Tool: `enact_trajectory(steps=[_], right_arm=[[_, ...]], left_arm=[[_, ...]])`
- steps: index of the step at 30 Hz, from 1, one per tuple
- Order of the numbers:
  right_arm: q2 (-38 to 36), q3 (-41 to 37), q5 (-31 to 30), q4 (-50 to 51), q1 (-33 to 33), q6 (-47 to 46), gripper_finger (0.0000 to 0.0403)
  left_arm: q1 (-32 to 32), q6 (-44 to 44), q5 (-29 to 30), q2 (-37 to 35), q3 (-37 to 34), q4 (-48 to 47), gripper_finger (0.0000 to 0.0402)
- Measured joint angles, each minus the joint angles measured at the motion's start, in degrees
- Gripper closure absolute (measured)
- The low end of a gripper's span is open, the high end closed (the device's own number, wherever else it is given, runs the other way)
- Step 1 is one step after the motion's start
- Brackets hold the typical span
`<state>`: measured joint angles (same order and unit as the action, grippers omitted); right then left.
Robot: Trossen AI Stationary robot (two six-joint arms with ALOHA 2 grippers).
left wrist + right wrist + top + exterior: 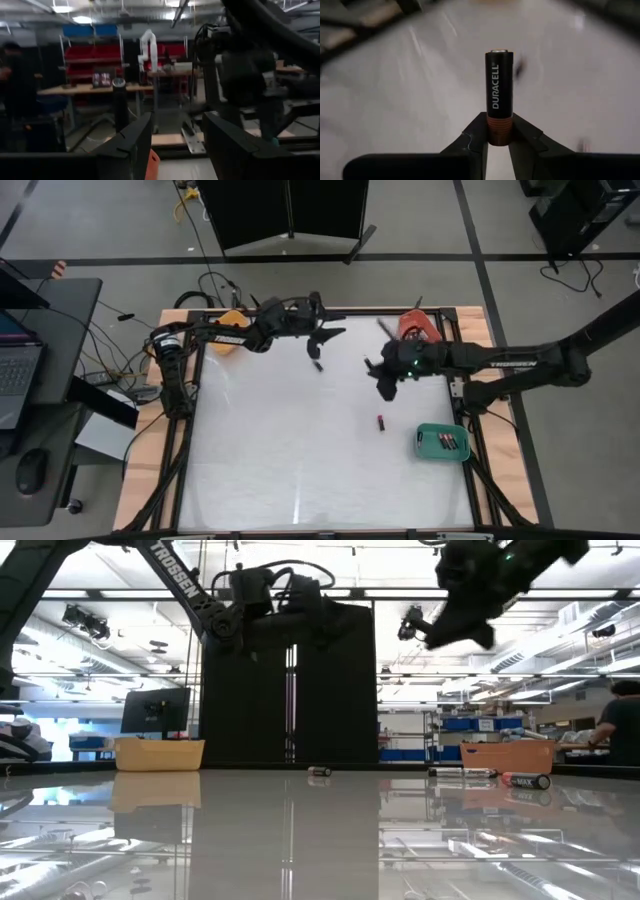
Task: Sort batteries
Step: Put the brown battery into the green bin
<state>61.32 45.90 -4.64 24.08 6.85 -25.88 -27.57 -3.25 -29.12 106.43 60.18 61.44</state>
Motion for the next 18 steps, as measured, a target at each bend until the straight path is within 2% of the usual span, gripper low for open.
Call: enact_trajectory(steps=[5,10,14,18], right_arm=[[1.42,4.52,-0.16,18.08,-8.52,-19.27,0.0340],[1.29,4.69,1.39,28.91,-19.30,-41.73,0.0340],[1.55,4.69,4.59,34.17,-27.68,-57.39,0.0340],[1.53,4.71,6.88,37.19,-34.73,-70.35,0.0340]], left_arm=[[-2.27,-1.77,-0.09,-0.07,-3.48,7.89,0.0220],[-4.75,-3.39,-0.07,-0.07,-7.06,14.32,0.0219],[-6.62,-6.21,-0.48,-0.07,-9.02,19.20,0.0219],[-8.30,-10.46,-4.14,-0.07,-9.86,20.74,0.0219]])
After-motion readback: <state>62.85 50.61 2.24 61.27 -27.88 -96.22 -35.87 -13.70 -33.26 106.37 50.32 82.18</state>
